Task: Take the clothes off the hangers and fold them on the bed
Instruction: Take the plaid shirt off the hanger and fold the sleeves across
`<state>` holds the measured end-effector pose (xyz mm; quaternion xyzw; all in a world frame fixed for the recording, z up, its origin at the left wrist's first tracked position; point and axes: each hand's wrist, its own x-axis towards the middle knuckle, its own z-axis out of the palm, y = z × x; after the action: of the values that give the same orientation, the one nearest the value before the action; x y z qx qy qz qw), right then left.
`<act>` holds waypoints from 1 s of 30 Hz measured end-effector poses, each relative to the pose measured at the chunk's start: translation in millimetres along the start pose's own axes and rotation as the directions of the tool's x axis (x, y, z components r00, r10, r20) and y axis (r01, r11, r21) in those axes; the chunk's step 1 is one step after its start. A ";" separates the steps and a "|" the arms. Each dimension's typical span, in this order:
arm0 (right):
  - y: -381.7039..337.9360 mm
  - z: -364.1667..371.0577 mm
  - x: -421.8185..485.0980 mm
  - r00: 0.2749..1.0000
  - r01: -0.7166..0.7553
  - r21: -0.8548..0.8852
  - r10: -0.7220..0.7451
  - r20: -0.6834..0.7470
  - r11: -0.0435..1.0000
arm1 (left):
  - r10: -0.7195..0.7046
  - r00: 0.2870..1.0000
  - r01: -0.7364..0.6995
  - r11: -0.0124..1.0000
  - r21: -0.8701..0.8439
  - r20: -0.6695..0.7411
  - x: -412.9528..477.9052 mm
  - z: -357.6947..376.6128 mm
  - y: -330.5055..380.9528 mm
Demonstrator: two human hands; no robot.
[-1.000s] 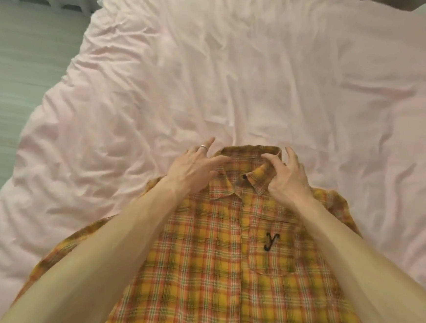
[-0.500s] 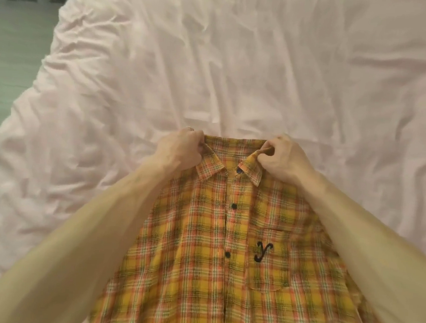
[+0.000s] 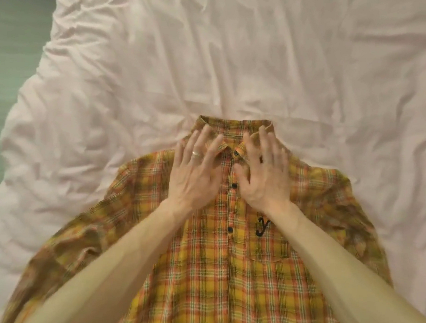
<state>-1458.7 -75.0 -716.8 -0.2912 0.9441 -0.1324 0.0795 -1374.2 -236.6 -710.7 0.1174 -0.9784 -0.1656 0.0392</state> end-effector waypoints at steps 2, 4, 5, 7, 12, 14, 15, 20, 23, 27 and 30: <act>-1.5 20.2 -21.7 0.987 0.002 -0.086 0.012 0.158 0.996 | -0.095 0.990 0.097 0.995 -0.009 0.104 -37.4 18.6 8.3; -0.8 32.8 -33.4 0.971 -0.060 -0.126 0.087 0.221 0.990 | -0.219 0.955 0.220 0.975 0.018 0.199 -67.9 34.0 9.7; -0.9 36.0 -37.1 0.966 -0.094 -0.140 0.125 0.229 0.986 | -0.241 0.945 0.233 0.971 0.059 0.223 -80.7 38.2 7.9; -3.8 39.5 -44.5 0.963 -0.118 -0.186 0.158 0.217 0.975 | -0.218 0.945 0.194 0.974 0.119 0.245 -102.7 38.7 0.3; -36.9 34.7 -68.1 0.976 -0.160 -0.125 0.176 0.127 0.979 | -0.183 0.942 0.151 0.980 0.133 0.282 -157.5 18.9 -17.9; -62.5 30.8 -79.7 0.990 -0.086 -0.099 0.096 0.101 0.991 | -0.183 0.944 0.158 0.981 0.111 0.273 -177.1 9.6 -21.4; -85.3 30.7 -86.1 0.995 -0.020 -0.083 0.028 0.099 0.996 | -0.203 0.946 0.183 0.978 0.100 0.254 -193.3 0.3 -28.3; -180.1 34.2 -105.9 0.977 0.177 0.003 -0.176 0.118 0.984 | -0.284 0.956 0.287 0.957 0.045 -0.072 -251.5 -49.2 -64.7; -228.5 39.5 -112.1 0.950 0.268 0.038 -0.271 0.155 0.963 | -0.411 0.879 0.432 0.901 0.040 -0.242 -286.7 -77.1 -99.8; -292.4 49.2 -118.3 0.889 0.411 0.094 -0.422 0.180 0.907 | -0.690 0.699 0.700 0.714 -0.018 -0.190 -336.9 -108.5 -150.6; -325.8 53.3 -118.4 0.828 0.497 0.096 -0.504 0.246 0.863 | -0.809 0.575 0.809 0.584 0.062 0.122 -362.2 -128.4 -173.1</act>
<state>-1177.5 -277.4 -662.4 -0.5418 0.8140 -0.1219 0.1702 -970.7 -347.9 -661.1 0.5389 -0.8172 -0.1734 -0.1079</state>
